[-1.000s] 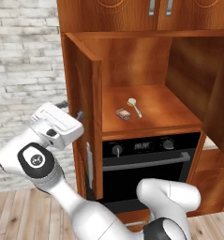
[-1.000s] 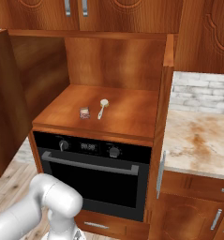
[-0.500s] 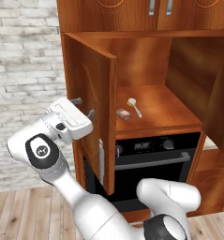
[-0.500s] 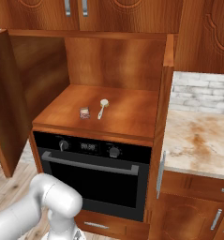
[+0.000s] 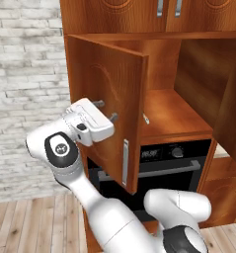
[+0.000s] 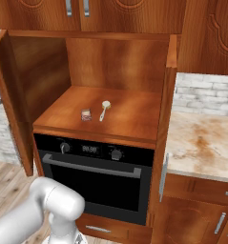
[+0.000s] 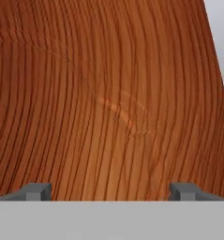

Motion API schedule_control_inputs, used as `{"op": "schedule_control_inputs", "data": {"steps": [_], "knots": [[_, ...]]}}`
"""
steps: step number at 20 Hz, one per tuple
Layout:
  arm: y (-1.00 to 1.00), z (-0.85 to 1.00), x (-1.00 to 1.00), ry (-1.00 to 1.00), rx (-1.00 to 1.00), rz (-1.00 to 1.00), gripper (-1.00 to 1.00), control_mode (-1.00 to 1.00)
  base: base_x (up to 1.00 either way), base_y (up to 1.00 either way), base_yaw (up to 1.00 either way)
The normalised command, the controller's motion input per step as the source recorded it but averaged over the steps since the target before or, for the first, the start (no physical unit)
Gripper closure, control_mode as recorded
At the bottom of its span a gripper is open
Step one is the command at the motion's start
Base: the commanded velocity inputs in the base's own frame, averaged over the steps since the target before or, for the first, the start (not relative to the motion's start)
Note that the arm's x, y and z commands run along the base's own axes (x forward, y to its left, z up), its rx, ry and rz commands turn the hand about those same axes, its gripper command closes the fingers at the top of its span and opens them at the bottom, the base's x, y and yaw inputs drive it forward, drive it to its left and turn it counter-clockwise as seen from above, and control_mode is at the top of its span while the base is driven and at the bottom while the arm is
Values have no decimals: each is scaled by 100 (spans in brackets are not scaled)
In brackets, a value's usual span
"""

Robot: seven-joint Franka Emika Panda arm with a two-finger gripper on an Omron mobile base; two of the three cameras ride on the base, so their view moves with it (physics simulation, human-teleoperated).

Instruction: Pick up the dish brush and bar soap from the sink, and place them back in the cabinet, and close the cabinet doors.

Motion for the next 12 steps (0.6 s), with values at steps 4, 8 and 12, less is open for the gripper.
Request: {"op": "schedule_control_inputs", "data": {"steps": [4,8,12], "knots": [[-59,0,4,4,4,0,-100,-100,0,0,0],[-55,0,3,4,4,2,-100,-100,0,0,0],[-48,0,2,4,3,11,-100,-100,0,0,0]]}}
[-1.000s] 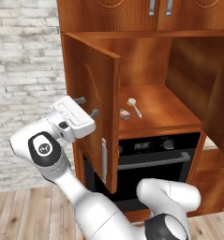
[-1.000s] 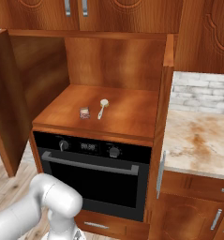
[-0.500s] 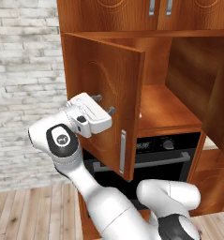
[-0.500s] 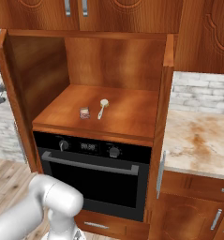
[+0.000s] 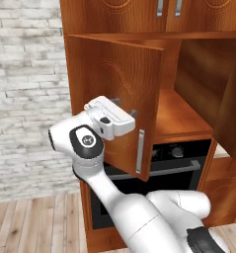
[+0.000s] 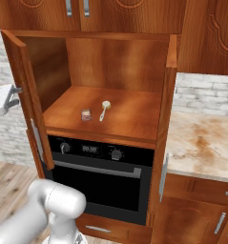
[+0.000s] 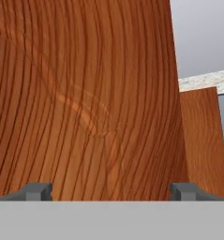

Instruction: Pick up the dish brush and bar soap from the sink, and place them back in the cabinet, and close the cabinet doors.

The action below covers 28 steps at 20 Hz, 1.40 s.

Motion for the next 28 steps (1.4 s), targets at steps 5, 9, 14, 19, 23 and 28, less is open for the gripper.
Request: {"op": "schedule_control_inputs", "data": {"steps": [5,9,14,19,23,28], "knots": [[-33,0,5,5,1,20,-100,-100,0,0,0],[-42,-1,11,1,1,31,-100,-100,0,0,0],[-43,-8,16,0,1,33,-100,-100,0,0,0],[-30,-8,24,0,1,29,-100,-100,0,0,0],[-20,-7,27,0,1,25,-100,-100,0,0,0],[-7,-8,36,0,1,19,-100,-100,0,0,0]]}}
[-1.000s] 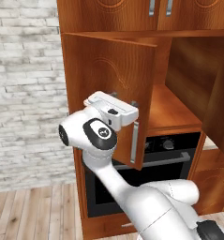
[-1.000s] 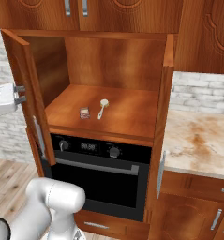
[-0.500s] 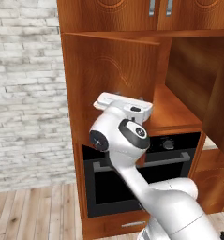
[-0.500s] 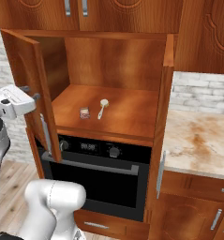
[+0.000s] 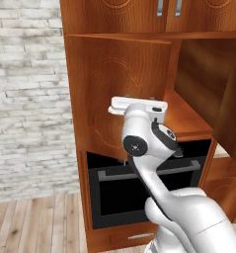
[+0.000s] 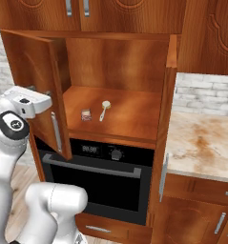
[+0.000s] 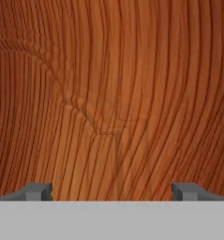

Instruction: Pick up the dish brush and bar soap from the sink, and place them back in the cabinet, and close the cabinet doors.

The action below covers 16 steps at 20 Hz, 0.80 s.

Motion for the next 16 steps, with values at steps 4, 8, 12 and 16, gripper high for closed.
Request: {"op": "schedule_control_inputs", "data": {"steps": [4,8,12,16], "knots": [[0,-2,38,1,2,13,-100,-100,0,0,0],[0,0,31,5,2,11,-100,-100,0,0,0],[0,0,34,7,2,9,-100,-100,0,0,0],[0,0,34,4,1,9,-100,-100,0,0,0]]}}
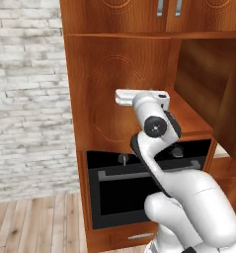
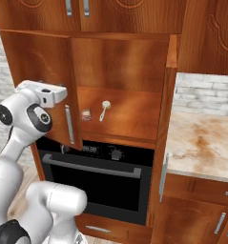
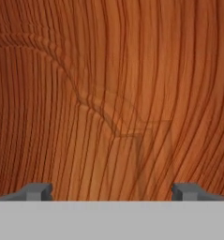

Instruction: Pick up the dish brush and bar soap from the sink, and place them back in the cabinet, and close the cabinet doors.

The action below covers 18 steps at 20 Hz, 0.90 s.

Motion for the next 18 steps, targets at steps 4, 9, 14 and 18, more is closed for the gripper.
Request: {"op": "schedule_control_inputs", "data": {"steps": [4,9,14,18], "knots": [[0,0,33,4,1,10,-100,-100,0,0,0],[0,0,26,4,1,9,-100,-100,0,0,0],[0,0,24,4,1,8,-100,-100,0,0,0],[0,0,23,6,1,7,-100,-100,0,0,0]]}}
